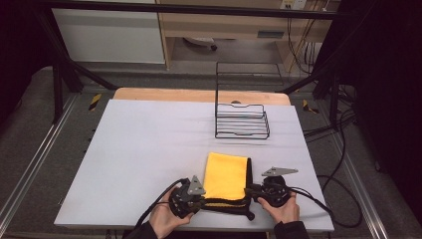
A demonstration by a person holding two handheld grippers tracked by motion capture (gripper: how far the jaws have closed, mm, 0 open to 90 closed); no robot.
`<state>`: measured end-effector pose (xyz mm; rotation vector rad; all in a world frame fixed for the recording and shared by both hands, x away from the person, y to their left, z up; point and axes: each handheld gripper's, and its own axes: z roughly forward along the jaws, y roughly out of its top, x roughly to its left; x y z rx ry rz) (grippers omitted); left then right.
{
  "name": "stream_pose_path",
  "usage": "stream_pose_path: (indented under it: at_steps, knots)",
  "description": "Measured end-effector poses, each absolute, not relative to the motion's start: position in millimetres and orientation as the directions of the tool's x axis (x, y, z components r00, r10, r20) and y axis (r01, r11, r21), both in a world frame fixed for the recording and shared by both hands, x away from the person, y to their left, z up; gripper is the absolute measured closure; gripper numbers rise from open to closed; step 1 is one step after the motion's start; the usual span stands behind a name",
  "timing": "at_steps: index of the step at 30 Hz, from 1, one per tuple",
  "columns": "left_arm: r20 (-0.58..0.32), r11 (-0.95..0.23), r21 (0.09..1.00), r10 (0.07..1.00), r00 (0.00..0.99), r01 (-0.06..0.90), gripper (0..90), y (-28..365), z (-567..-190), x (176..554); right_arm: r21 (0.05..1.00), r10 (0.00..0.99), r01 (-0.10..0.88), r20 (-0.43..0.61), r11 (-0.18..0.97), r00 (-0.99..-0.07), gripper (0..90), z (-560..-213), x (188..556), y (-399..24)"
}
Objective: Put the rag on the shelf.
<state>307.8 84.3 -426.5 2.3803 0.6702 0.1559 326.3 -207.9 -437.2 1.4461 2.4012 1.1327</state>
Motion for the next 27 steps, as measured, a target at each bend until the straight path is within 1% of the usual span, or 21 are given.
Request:
stream_pose_path:
  at_steps: [1,2,4,5,7,8,9,10,11,12,13,14,15,17,19,23,26,27]
  knots:
    - [-0.063,-0.653,0.627,0.501,0.863,0.425,83.8,85.8,-429.6,307.2,0.647,0.819,0.71,0.226,0.279,-0.528,56.5,-441.9,326.6,-205.7]
    - [-0.062,-0.645,0.638,0.501,0.863,0.42,83.8,86.4,-432.3,306.0,0.647,0.819,0.71,0.226,0.279,-0.528,56.5,-441.9,326.6,-205.7]
    - [-0.079,-0.625,0.657,0.5,0.863,0.422,80.7,88.1,-434.8,305.0,0.651,0.821,0.709,0.229,0.271,-0.524,57.6,-443.3,325.1,-206.3]
    - [-0.094,-0.617,0.66,0.498,0.862,0.428,77.7,89.5,-434.8,305.8,0.653,0.819,0.707,0.229,0.272,-0.526,60.4,-444.1,324.6,-206.7]
    - [-0.127,-0.593,0.668,0.503,0.855,0.449,68.0,93.7,-432.6,308.3,0.654,0.806,0.707,0.249,0.268,-0.536,70.5,-444.4,323.0,-208.5]
    - [-0.135,-0.577,0.679,0.509,0.85,0.454,61.4,96.2,-431.2,309.7,0.656,0.804,0.703,0.244,0.276,-0.543,75.3,-443.7,322.4,-209.4]
    - [-0.14,-0.566,0.686,0.513,0.847,0.456,50.1,99.0,-429.4,311.6,0.651,0.81,0.699,0.219,0.294,-0.545,87.5,-441.6,322.1,-211.1]
    - [-0.145,-0.551,0.695,0.522,0.841,0.462,50.1,101.4,-427.6,313.8,0.651,0.81,0.699,0.219,0.294,-0.545,87.5,-441.6,322.1,-211.1]
    - [-0.148,-0.54,0.703,0.526,0.837,0.463,44.8,104.0,-425.6,316.9,0.633,0.825,0.704,0.177,0.323,-0.537,87.7,-442.4,322.2,-212.0]
    - [-0.144,-0.524,0.714,0.539,0.83,0.464,40.4,106.0,-423.8,320.2,0.632,0.821,0.702,0.177,0.328,-0.543,87.8,-445.0,323.0,-214.3]
    - [-0.141,-0.513,0.72,0.551,0.822,0.467,38.1,107.5,-422.0,323.8,0.639,0.818,0.701,0.19,0.316,-0.542,87.3,-445.3,322.9,-216.5]
    - [-0.137,-0.509,0.723,0.558,0.818,0.468,36.0,108.6,-420.3,327.9,0.648,0.818,0.692,0.181,0.319,-0.546,87.1,-444.3,322.4,-217.7]
    - [-0.137,-0.502,0.726,0.565,0.814,0.471,33.2,108.9,-419.2,332.5,0.658,0.821,0.679,0.16,0.325,-0.548,85.9,-443.0,322.1,-218.6]
    - [-0.129,-0.493,0.727,0.585,0.801,0.478,29.8,107.4,-418.3,343.5,0.68,0.818,0.663,0.162,0.312,-0.551,81.4,-440.2,322.2,-221.1]
    - [-0.132,-0.479,0.726,0.607,0.783,0.494,27.3,104.3,-419.3,356.4,0.705,0.812,0.646,0.173,0.293,-0.557,74.5,-437.0,323.2,-223.6]
    - [-0.183,-0.433,0.714,0.644,0.743,0.55,28.7,96.8,-426.2,384.6,0.748,0.813,0.612,0.175,0.257,-0.555,59.5,-432.4,326.8,-227.5]
    - [-0.191,-0.416,0.7,0.675,0.712,0.581,33.4,89.4,-434.3,401.5,0.759,0.816,0.599,0.165,0.254,-0.555,49.1,-433.2,332.4,-229.2]
    - [-0.195,-0.413,0.694,0.681,0.706,0.59,35.2,86.8,-436.9,405.5,0.762,0.816,0.597,0.166,0.25,-0.554,47.5,-434.2,334.8,-229.5]
